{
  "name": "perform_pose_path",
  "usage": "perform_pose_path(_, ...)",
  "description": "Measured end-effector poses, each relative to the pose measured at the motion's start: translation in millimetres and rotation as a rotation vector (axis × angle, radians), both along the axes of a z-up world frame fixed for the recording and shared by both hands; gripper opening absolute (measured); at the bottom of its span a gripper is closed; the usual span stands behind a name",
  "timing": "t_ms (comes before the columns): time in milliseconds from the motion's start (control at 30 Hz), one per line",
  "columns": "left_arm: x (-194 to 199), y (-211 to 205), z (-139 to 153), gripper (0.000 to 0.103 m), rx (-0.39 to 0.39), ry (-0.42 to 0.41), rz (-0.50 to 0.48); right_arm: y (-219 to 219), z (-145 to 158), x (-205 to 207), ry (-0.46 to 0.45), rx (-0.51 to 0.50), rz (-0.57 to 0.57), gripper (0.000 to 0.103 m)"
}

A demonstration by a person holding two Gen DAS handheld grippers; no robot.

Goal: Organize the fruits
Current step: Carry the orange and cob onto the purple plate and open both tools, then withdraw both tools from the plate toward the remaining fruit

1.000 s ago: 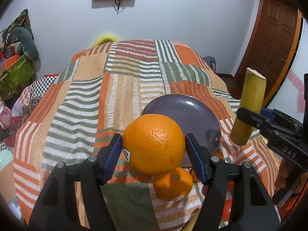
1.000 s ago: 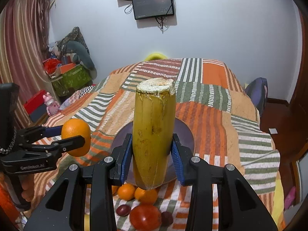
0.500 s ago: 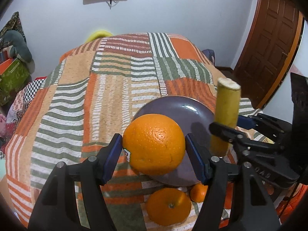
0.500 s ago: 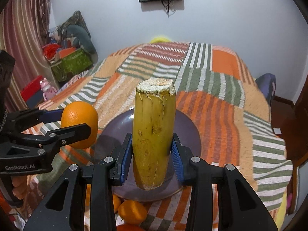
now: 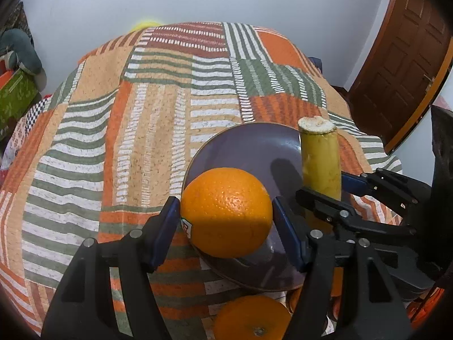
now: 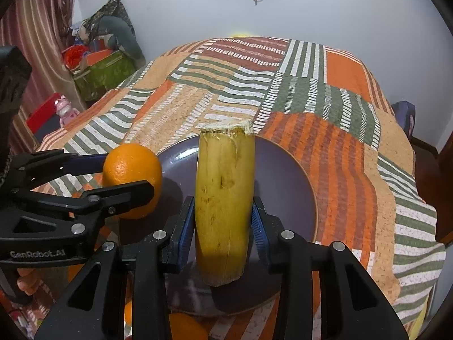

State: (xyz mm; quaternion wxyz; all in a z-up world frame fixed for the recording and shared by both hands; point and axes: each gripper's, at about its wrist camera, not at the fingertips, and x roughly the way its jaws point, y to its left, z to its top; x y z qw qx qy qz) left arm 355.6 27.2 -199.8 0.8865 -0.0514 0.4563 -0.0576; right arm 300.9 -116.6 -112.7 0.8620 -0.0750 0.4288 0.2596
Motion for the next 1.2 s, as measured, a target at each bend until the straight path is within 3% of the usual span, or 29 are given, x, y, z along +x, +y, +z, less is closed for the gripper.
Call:
perform_pose_path(433,8,-10,-10,0.067,0.05,0.012,-0.015,4,-19,3,0.058,-0.042,0.048,0.035)
perform_pose_path(700,5,-8,-4,0.071,0.018,0.025,-0.027,4,-19,5,0.07,-0.043,0.043,0.035)
perform_pose_path(833,-6,-13,8,0.075,0.055,-0.013,-0.03,0,-12,2,0.054,-0.026,0.015,0.039)
perform_pose_path(900,-13,-13,14,0.075,0.051,-0.019,-0.032,-4,-7,-1,0.043,-0.022,0.005,0.045)
perform_pose_path(1200,-54,-4,42,0.075,0.054,-0.06,-0.022,-18,23,-36,-0.009,-0.009,-0.022,0.046)
